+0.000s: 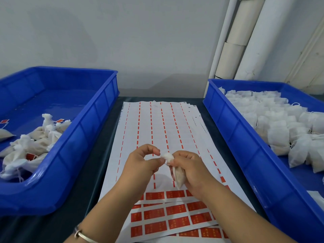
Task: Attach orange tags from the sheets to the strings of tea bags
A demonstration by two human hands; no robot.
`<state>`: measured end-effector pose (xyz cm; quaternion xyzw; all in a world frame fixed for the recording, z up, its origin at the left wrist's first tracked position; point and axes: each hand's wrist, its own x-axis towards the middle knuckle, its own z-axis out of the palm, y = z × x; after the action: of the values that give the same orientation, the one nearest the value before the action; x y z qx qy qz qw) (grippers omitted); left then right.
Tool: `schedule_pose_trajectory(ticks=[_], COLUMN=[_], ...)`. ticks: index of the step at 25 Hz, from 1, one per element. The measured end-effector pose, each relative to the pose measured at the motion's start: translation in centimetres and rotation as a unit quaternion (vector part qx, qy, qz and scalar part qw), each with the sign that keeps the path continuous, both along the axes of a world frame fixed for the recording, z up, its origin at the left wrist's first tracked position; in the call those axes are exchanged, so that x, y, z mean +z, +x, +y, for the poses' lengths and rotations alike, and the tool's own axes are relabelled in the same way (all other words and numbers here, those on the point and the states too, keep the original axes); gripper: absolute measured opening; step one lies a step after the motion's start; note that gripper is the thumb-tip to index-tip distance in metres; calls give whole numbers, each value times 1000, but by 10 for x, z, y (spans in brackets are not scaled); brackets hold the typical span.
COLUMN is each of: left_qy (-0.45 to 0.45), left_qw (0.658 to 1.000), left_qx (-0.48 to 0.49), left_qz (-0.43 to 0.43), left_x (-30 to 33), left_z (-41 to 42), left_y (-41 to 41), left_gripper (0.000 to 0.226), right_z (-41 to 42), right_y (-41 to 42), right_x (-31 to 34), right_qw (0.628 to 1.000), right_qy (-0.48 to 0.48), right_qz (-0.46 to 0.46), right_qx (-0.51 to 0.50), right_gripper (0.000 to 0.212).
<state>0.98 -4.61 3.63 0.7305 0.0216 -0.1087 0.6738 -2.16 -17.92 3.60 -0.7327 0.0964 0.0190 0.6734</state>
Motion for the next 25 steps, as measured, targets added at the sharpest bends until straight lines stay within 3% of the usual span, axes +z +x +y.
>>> schedule_pose_trajectory(ticks=[3,7,11,16,20,25], left_qy=[48,98,134,150,161,150], left_qw=[998,991,987,988,984,983], left_qx=[8,-63,-43,6,-22,-26], left_qz=[-46,-58,-73,-46,-73,-107], left_x=[1,3,5,5,3,2], left_z=[0,2,0,2,2,-3], left_y=[-3,-2,-1,6,4,-1], left_gripper=[20,39,33,27,21,29], right_z=[1,-4,-4,-4,-6,0], right_y=[-1,-2,-2,4,4,2], right_x=[0,1,0,-8,-9,-8], right_qw=[999,994,992,985,990,989], right_qy=[-40,-108,-119,-130,-97,-105], right_qz=[-15,-20,-28,-13,28,43], right_qx=[-6,-6,-11,-113,-95,-91], right_gripper=[35,37,33,27,30,24])
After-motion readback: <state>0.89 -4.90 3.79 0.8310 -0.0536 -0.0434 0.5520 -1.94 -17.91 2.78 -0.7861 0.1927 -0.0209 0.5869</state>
